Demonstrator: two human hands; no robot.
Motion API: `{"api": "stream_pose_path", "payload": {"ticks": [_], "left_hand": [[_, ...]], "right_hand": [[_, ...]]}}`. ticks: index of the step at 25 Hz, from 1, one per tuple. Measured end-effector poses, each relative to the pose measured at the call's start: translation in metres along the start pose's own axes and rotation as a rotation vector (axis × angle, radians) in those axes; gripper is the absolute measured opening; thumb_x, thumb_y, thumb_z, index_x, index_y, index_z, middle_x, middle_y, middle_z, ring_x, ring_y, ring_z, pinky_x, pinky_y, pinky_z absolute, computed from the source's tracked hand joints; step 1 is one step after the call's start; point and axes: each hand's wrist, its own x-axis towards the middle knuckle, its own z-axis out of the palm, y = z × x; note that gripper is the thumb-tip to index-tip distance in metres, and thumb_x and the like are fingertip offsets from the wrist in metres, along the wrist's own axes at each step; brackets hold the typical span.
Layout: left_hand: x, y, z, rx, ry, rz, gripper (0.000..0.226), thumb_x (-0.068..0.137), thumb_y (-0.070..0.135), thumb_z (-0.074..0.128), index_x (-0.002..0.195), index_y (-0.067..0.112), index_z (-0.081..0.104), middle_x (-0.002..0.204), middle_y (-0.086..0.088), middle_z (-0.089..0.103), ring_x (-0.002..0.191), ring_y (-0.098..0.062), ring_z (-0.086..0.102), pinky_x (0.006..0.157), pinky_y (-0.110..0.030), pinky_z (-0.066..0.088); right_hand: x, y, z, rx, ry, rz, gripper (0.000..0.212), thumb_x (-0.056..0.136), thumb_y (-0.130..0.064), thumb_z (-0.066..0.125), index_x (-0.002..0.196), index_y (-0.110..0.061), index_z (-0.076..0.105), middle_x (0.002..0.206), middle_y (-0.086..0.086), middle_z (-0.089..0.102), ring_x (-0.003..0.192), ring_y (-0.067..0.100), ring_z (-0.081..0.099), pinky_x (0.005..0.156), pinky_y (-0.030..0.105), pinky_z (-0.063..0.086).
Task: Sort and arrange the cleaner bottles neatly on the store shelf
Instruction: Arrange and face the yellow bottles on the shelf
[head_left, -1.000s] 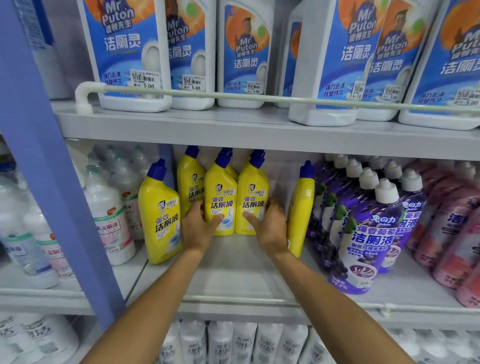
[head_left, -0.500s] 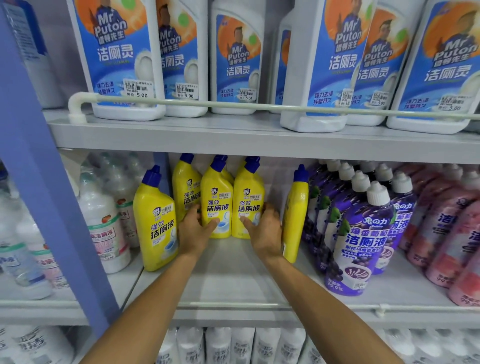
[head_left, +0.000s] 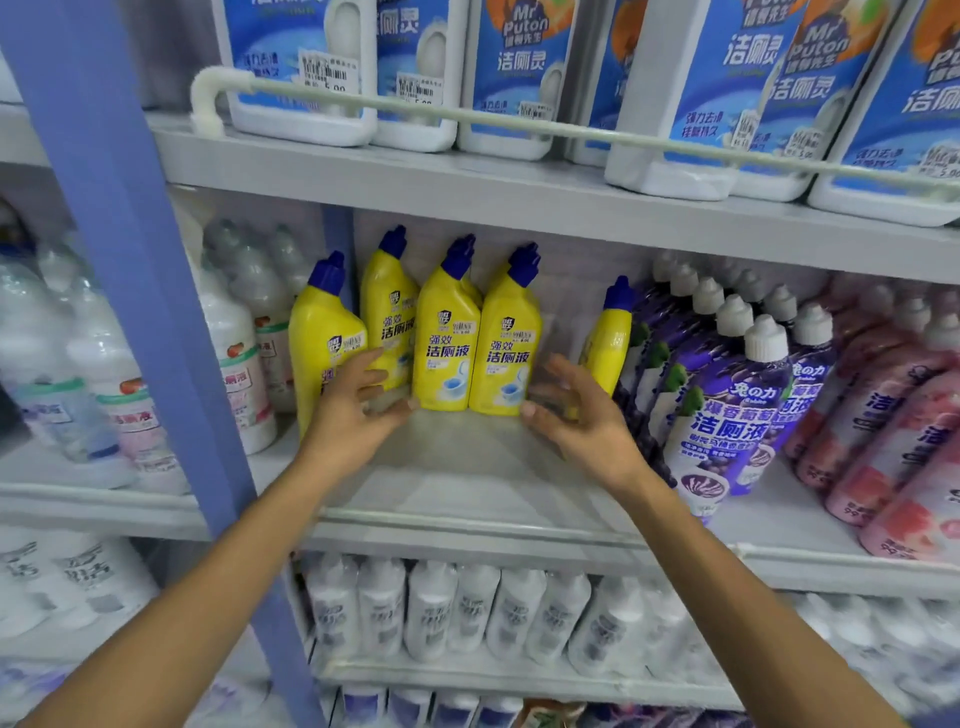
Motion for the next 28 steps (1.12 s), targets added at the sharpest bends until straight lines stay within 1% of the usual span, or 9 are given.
{"api": "stream_pose_path", "payload": {"ticks": [2, 5, 9, 12, 14, 17, 20, 23, 28], "left_hand": [[-0.021, 0.006, -0.022, -0.035, 0.058, 0.001, 0.076, 0.068, 0.033, 0.084, 0.136, 0.031, 0.049, 0.126, -0.005, 0.063, 0.114, -0.018, 0.061, 0.09, -0.026, 0.05], [-0.048, 0.025, -0.039, -0.051, 0.203, 0.07, 0.075, 0.07, 0.033, 0.08, 0.138, 0.029, 0.048, 0.128, 0.001, 0.061, 0.117, -0.013, 0.06, 0.097, -0.029, 0.049], [-0.05, 0.037, -0.029, 0.044, 0.43, 0.137, 0.076, 0.079, 0.02, 0.082, 0.142, 0.028, 0.041, 0.132, 0.014, 0.055, 0.114, -0.003, 0.059, 0.093, -0.021, 0.049], [-0.025, 0.024, -0.032, -0.048, 0.493, -0.015, 0.072, 0.077, 0.013, 0.083, 0.138, 0.022, 0.045, 0.132, -0.001, 0.061, 0.114, -0.018, 0.065, 0.099, -0.037, 0.053], [-0.009, 0.013, -0.036, -0.123, 0.468, -0.097, 0.055, 0.077, 0.003, 0.081, 0.124, 0.017, 0.055, 0.121, -0.008, 0.068, 0.109, -0.029, 0.069, 0.097, -0.046, 0.055], [-0.004, 0.009, -0.035, -0.127, 0.441, -0.1, 0.048, 0.078, -0.004, 0.081, 0.117, 0.01, 0.058, 0.111, -0.011, 0.069, 0.105, -0.033, 0.069, 0.091, -0.043, 0.057], [-0.011, 0.011, -0.032, -0.108, 0.331, -0.06, 0.045, 0.078, 0.001, 0.083, 0.116, 0.009, 0.059, 0.11, -0.009, 0.07, 0.1, -0.025, 0.07, 0.085, -0.036, 0.057], [-0.022, 0.011, -0.028, -0.096, 0.128, 0.001, 0.044, 0.079, 0.01, 0.085, 0.116, 0.013, 0.06, 0.109, -0.002, 0.072, 0.094, -0.007, 0.07, 0.082, -0.024, 0.058], [-0.023, 0.014, -0.014, 0.031, -0.101, 0.088, 0.038, 0.081, 0.013, 0.084, 0.112, 0.017, 0.063, 0.106, -0.001, 0.076, 0.097, -0.013, 0.072, 0.086, -0.03, 0.059]], "right_hand": [[-0.017, -0.007, -0.018, -0.029, 0.043, -0.006, 0.068, 0.085, -0.031, 0.081, 0.145, -0.024, 0.05, 0.13, -0.018, 0.063, 0.119, -0.003, 0.061, 0.096, 0.03, 0.057], [-0.029, -0.02, -0.042, -0.117, 0.201, -0.09, 0.071, 0.085, -0.027, 0.081, 0.147, -0.02, 0.048, 0.141, -0.005, 0.058, 0.125, 0.008, 0.06, 0.098, 0.027, 0.055], [-0.005, -0.018, -0.037, -0.192, 0.412, -0.118, 0.078, 0.082, -0.026, 0.085, 0.148, -0.016, 0.045, 0.14, 0.005, 0.053, 0.122, 0.016, 0.058, 0.101, 0.028, 0.05], [0.02, 0.004, -0.025, -0.201, 0.405, -0.02, 0.083, 0.078, -0.033, 0.086, 0.147, -0.02, 0.041, 0.134, 0.007, 0.058, 0.119, 0.024, 0.06, 0.099, 0.037, 0.049], [0.031, 0.014, -0.021, -0.168, 0.444, 0.061, 0.075, 0.079, -0.027, 0.083, 0.142, -0.018, 0.043, 0.128, 0.011, 0.064, 0.115, 0.031, 0.063, 0.093, 0.035, 0.048], [0.028, 0.013, -0.02, -0.164, 0.46, 0.068, 0.059, 0.085, -0.016, 0.079, 0.136, -0.012, 0.049, 0.12, 0.013, 0.067, 0.108, 0.034, 0.066, 0.087, 0.033, 0.047], [0.012, 0.018, -0.023, -0.034, 0.316, 0.0, 0.052, 0.087, -0.015, 0.078, 0.13, -0.024, 0.051, 0.117, 0.002, 0.069, 0.106, 0.023, 0.069, 0.09, 0.043, 0.057], [-0.006, 0.015, -0.025, 0.072, 0.106, -0.064, 0.049, 0.09, -0.013, 0.077, 0.131, -0.025, 0.054, 0.122, -0.001, 0.07, 0.113, 0.021, 0.068, 0.095, 0.041, 0.056], [-0.015, 0.021, -0.02, 0.104, -0.052, -0.028, 0.056, 0.082, -0.04, 0.084, 0.127, -0.017, 0.06, 0.122, 0.001, 0.072, 0.115, 0.02, 0.068, 0.103, 0.045, 0.053]]}}
